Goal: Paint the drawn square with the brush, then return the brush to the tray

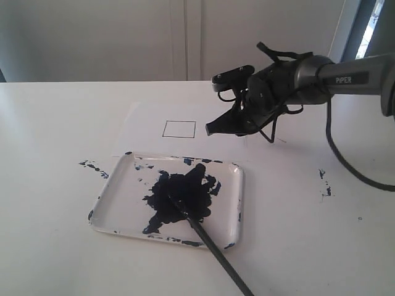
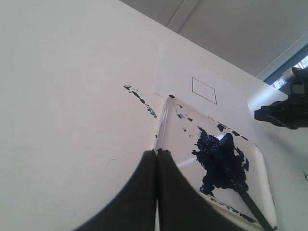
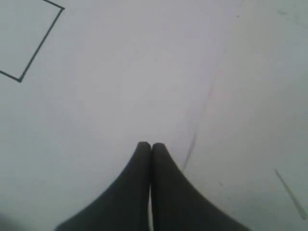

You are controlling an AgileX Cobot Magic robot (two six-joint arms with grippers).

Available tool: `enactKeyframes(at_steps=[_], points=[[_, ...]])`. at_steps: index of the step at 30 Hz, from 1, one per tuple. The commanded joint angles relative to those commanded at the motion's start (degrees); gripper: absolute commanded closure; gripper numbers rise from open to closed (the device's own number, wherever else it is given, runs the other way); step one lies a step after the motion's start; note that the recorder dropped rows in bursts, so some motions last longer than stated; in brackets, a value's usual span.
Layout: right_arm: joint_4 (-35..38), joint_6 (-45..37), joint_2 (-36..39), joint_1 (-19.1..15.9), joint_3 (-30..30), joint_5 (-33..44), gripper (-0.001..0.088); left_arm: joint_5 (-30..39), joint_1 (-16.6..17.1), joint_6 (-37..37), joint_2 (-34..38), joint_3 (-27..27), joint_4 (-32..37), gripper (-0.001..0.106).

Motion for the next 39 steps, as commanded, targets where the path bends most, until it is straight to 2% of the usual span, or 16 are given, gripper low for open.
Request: enactKeyframes(at_steps=[12, 19, 21, 22, 25, 29, 39], points=[[0.7, -0.4, 6.3, 0.0, -2.0, -0.9, 0.0868, 0.0, 0.0, 0.0, 0.0, 0.0, 0.0, 0.105], [-7.1, 0.2, 6.6, -0.2, -2.0, 5.3, 0.0868, 0.0, 0.0, 0.1, 0.0, 0.0, 0.0, 0.105], [-15.2, 7.1, 6.4, -0.2, -2.0, 7.1, 0.0868, 0.0, 0.0, 0.1, 0.0, 0.0, 0.0, 0.105], [-22.5, 13.2, 6.3, -0.2, -2.0, 9.4, 0.0868, 0.0, 0.0, 0.1, 0.0, 0.0, 0.0, 0.105], [-29.8, 16.6, 5.9, -0.2, -2.0, 14.6, 0.0868, 0.0, 0.0, 0.1, 0.0, 0.0, 0.0, 0.105], [-33.5, 16.6, 5.9, -0.2, -2.0, 20.0, 0.0868, 0.0, 0.0, 0.1, 0.0, 0.0, 0.0, 0.105], [-34.5, 12.8, 4.0, -0.2, -1.2, 28.8, 0.0868, 0.0, 0.0, 0.1, 0.0, 0.0, 0.0, 0.105]])
